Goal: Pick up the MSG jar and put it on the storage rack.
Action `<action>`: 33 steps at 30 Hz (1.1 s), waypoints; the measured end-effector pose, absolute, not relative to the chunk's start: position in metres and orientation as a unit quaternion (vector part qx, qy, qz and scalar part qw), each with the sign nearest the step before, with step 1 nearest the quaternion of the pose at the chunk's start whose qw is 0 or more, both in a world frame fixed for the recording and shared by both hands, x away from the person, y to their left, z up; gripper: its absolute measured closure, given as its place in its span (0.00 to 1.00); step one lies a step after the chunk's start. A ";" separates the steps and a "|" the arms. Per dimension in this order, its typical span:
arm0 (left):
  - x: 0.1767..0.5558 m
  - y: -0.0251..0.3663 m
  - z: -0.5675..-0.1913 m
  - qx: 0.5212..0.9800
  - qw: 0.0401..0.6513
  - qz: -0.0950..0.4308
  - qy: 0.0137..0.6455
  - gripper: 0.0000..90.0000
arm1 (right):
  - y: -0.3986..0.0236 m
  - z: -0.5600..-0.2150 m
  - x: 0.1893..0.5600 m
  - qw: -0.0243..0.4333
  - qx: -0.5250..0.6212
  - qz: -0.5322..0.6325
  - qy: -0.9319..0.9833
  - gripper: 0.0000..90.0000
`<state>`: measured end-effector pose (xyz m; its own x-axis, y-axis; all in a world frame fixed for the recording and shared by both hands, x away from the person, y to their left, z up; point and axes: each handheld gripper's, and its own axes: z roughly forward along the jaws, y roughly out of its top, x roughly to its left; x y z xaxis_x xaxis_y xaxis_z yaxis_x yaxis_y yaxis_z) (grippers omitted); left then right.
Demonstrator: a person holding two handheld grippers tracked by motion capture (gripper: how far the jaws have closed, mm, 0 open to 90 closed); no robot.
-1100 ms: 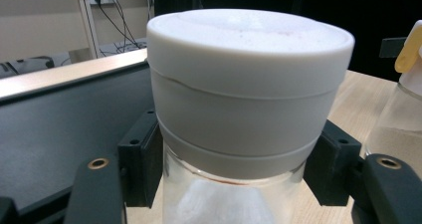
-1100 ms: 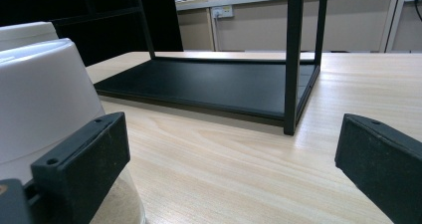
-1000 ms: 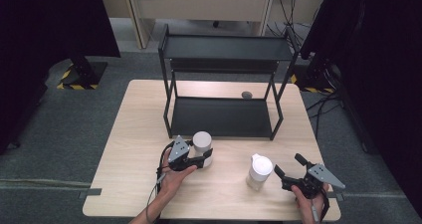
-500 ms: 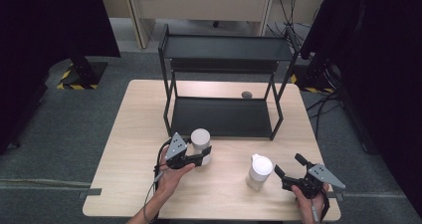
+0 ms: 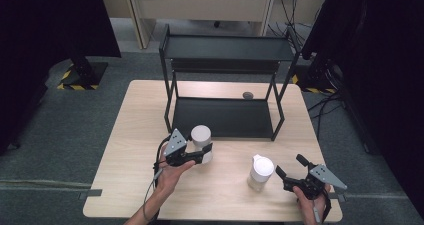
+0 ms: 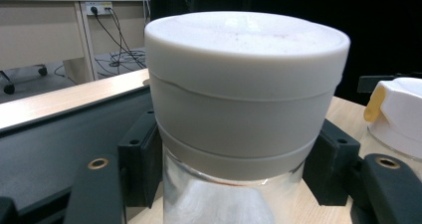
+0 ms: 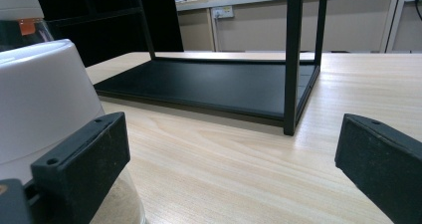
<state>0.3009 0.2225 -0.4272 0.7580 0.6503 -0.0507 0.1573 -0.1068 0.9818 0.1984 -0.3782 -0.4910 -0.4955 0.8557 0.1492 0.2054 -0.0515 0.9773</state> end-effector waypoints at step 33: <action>0.323 0.222 -0.358 0.725 0.609 0.193 0.256 0.39 | -0.379 -0.492 0.199 0.272 0.423 0.593 0.629 0.01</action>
<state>0.3227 0.2215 -0.3581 0.7940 0.6070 -0.0319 0.1358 -0.1260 0.9827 0.1988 -0.3790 -0.4920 -0.4952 0.8541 0.1594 0.2089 -0.0610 0.9760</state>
